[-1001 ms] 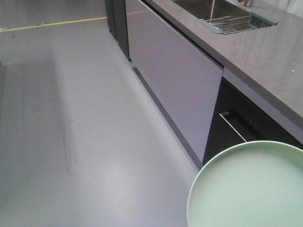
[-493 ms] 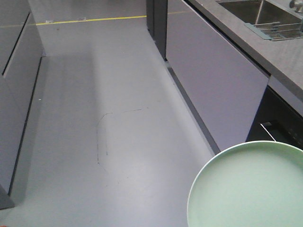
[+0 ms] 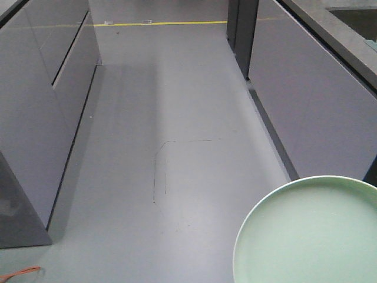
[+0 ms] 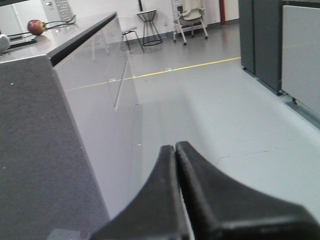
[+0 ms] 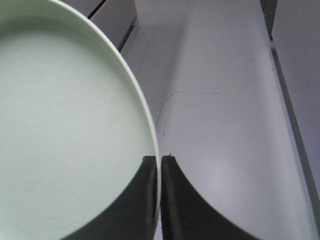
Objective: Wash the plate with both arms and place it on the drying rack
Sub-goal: 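Drive the base along the counter holding the plate in the right gripper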
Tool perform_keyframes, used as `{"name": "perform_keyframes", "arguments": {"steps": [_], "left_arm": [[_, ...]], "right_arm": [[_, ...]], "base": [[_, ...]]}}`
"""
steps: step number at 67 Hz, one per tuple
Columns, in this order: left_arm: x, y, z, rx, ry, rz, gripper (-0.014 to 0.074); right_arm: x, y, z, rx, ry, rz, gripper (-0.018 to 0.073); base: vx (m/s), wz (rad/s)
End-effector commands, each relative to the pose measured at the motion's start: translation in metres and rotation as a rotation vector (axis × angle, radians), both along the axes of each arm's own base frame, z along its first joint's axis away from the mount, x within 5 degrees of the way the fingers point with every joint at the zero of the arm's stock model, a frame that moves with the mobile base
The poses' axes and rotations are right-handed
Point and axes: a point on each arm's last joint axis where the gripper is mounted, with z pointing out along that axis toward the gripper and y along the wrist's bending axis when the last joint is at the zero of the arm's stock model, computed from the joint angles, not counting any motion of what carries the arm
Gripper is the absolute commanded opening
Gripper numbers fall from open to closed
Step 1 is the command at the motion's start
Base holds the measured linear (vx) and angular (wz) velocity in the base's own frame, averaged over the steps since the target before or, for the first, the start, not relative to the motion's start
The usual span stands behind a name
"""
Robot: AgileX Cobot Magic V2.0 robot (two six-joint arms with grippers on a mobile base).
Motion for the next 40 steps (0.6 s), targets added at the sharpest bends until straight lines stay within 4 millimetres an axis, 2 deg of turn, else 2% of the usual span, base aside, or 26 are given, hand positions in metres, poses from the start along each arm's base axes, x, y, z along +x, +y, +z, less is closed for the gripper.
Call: {"name": "perform_keyframes", "arguments": {"steps": [1,40], "left_arm": [[-0.0014,-0.0004,0.0146,0.002,-0.108,-0.003,-0.0007],[-0.0014,-0.0004,0.0146,0.002,-0.108,-0.003,-0.0007]], "right_arm": [[0.0024,-0.0005,0.0128,0.024,-0.079,-0.02,-0.0001],[0.0024,-0.0005,0.0128,0.024,-0.079,-0.02,-0.0001]], "base": [[0.08,0.27],[0.09,0.22]]}}
